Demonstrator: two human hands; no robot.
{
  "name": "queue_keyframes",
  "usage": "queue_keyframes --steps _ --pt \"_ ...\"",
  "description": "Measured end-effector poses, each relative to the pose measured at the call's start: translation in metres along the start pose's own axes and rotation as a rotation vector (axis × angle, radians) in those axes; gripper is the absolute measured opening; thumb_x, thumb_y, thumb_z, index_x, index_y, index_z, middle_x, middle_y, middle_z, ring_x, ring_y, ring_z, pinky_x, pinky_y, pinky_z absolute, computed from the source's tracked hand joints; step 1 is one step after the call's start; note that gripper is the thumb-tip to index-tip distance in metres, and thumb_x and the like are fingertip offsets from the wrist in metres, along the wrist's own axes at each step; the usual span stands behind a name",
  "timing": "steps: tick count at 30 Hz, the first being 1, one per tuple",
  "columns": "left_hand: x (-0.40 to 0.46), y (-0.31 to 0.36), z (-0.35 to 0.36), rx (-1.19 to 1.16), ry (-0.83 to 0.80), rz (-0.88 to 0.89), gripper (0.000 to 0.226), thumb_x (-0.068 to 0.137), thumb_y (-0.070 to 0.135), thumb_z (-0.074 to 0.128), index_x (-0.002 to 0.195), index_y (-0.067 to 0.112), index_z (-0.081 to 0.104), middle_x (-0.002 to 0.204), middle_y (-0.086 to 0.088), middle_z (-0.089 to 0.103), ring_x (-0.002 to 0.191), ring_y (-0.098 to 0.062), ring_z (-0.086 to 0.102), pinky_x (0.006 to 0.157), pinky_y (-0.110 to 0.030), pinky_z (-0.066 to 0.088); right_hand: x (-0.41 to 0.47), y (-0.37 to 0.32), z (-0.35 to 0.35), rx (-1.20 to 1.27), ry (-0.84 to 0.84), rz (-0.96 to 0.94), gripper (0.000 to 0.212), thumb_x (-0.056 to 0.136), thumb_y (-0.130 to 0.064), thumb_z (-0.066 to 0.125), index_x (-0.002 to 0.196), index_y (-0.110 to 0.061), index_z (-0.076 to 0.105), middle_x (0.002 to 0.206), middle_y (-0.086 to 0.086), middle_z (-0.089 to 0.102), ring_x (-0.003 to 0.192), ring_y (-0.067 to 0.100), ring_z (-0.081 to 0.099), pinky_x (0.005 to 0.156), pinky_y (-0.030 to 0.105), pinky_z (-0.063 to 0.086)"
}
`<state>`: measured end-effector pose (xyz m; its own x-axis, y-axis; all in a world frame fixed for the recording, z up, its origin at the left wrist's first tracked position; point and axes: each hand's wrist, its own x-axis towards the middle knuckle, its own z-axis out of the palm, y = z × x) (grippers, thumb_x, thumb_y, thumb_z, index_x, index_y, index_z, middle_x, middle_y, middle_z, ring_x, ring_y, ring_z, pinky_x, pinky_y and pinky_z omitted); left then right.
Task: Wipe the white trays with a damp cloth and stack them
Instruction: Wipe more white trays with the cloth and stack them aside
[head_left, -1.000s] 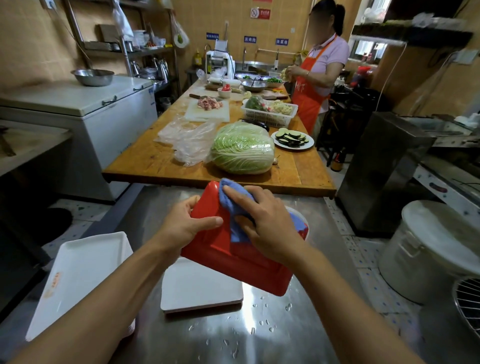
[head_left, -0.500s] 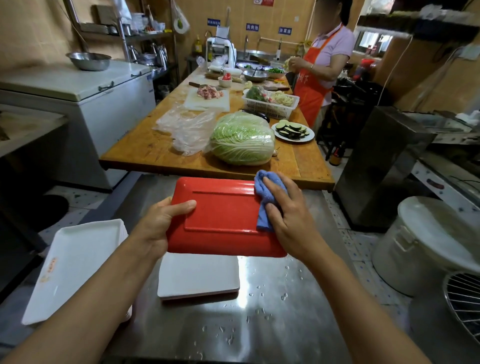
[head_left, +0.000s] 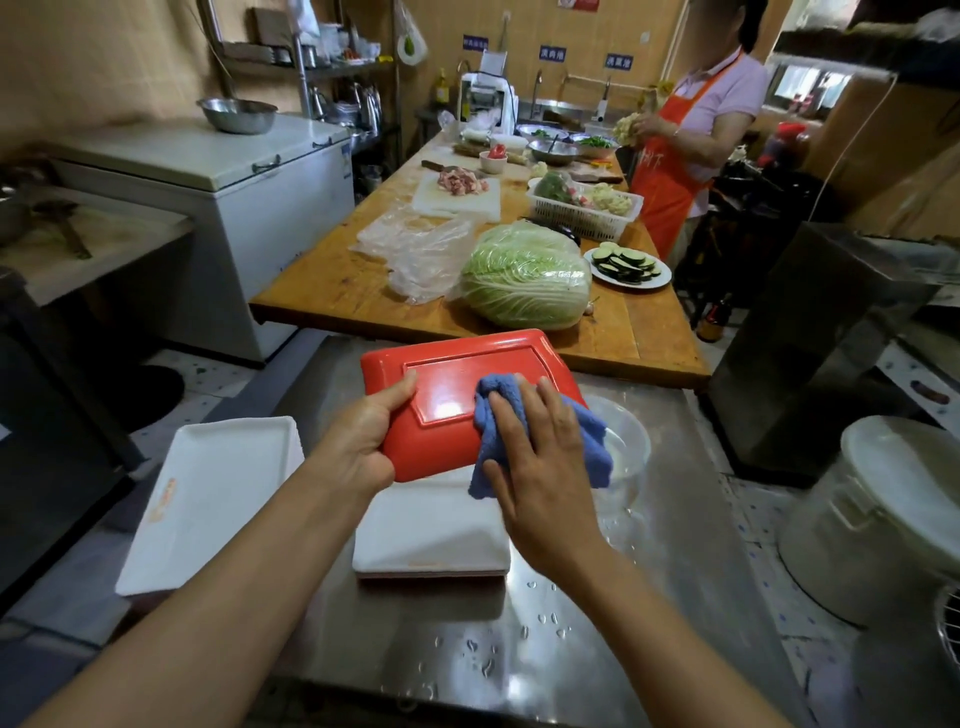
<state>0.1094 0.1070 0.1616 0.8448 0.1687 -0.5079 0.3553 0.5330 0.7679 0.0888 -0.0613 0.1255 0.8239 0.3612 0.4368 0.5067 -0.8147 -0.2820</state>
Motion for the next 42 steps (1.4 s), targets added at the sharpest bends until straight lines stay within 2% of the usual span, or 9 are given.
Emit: queue_keyframes --steps 6,13,17,20,23,29,31,35,42 --pt "-0.011 -0.002 -0.01 -0.062 -0.014 0.036 0.041 0.09 0.037 0.058 0.114 0.004 0.059 0.111 -0.021 0.063 0.091 -0.031 0.063 0.076 -0.042 0.052 0.011 -0.054 0.02 0.015 -0.032 -0.103 0.057 0.093 -0.041 0.031 0.145 -0.019 0.032 0.155 0.006 0.023 0.145 0.023 0.01 0.117 0.041 0.004" --pt "-0.015 0.003 -0.039 -0.088 -0.019 0.173 0.013 0.09 0.022 0.058 0.091 0.011 0.063 0.072 -0.01 0.073 0.06 -0.022 0.07 0.052 -0.037 0.058 0.045 -0.047 0.018 0.053 -0.107 -0.009 0.056 0.098 -0.045 0.029 0.149 -0.025 0.019 0.159 -0.001 0.007 0.145 0.017 -0.001 0.116 0.037 -0.005" --pt "-0.02 0.012 -0.065 -0.084 0.019 0.161 0.032 0.084 0.024 0.065 0.112 0.009 0.06 0.097 -0.017 0.071 0.081 -0.031 0.069 0.068 -0.047 0.055 0.052 -0.029 0.019 0.107 -0.117 0.151 0.053 0.099 -0.04 0.033 0.148 -0.028 0.02 0.158 0.0 0.006 0.144 0.02 0.004 0.116 0.042 0.01" --pt "-0.023 0.016 -0.084 -0.059 0.034 0.14 0.039 0.083 0.027 0.066 0.117 0.007 0.06 0.101 -0.016 0.07 0.086 -0.03 0.068 0.069 -0.044 0.055 0.048 -0.029 0.025 0.313 -0.104 0.217 0.047 0.1 -0.031 0.036 0.146 -0.021 0.028 0.15 0.007 0.024 0.134 0.023 0.029 0.109 0.031 0.024" --pt "-0.025 0.019 -0.102 -0.054 0.029 0.147 0.03 0.083 0.027 0.066 0.108 0.01 0.063 0.094 -0.013 0.073 0.08 -0.028 0.071 0.064 -0.041 0.057 0.047 -0.034 0.032 0.374 -0.044 0.266 0.037 0.1 -0.021 0.038 0.136 -0.014 0.045 0.132 0.01 0.047 0.114 0.023 0.047 0.088 0.02 0.03" --pt "-0.039 0.038 -0.135 0.027 0.084 0.35 0.015 0.083 0.02 0.066 0.096 0.014 0.063 0.073 -0.003 0.074 0.065 -0.019 0.071 0.055 -0.033 0.056 0.05 -0.052 0.041 0.328 -0.029 0.278 0.022 0.098 -0.018 0.04 0.111 -0.014 0.058 0.098 0.009 0.06 0.088 0.026 0.057 0.068 0.03 0.037" --pt "-0.046 0.046 -0.146 0.166 0.154 0.53 0.011 0.081 0.018 0.069 0.091 0.017 0.064 0.072 -0.002 0.072 0.066 -0.019 0.07 0.056 -0.029 0.056 0.051 -0.065 0.042 0.388 -0.023 0.283 0.025 0.096 -0.016 0.042 0.115 -0.019 0.058 0.095 0.01 0.062 0.078 0.027 0.06 0.067 0.036 0.048" --pt "-0.055 0.056 -0.174 0.845 0.333 0.928 0.009 0.078 0.023 0.075 0.075 0.021 0.066 0.067 0.003 0.065 0.062 -0.014 0.062 0.058 -0.028 0.049 0.046 -0.088 0.045 0.51 -0.047 0.291 0.025 0.094 -0.016 0.042 0.11 -0.024 0.059 0.092 0.009 0.064 0.073 0.025 0.06 0.066 0.045 0.053" --pt "-0.057 0.036 -0.202 1.61 0.238 1.158 0.016 0.081 0.022 0.072 0.089 0.008 0.073 0.085 -0.007 0.064 0.076 -0.026 0.062 0.06 -0.035 0.05 0.038 -0.117 0.054 0.554 -0.121 0.294 0.023 0.096 -0.014 0.043 0.113 -0.017 0.058 0.096 0.013 0.063 0.08 0.026 0.061 0.074 0.043 0.053"
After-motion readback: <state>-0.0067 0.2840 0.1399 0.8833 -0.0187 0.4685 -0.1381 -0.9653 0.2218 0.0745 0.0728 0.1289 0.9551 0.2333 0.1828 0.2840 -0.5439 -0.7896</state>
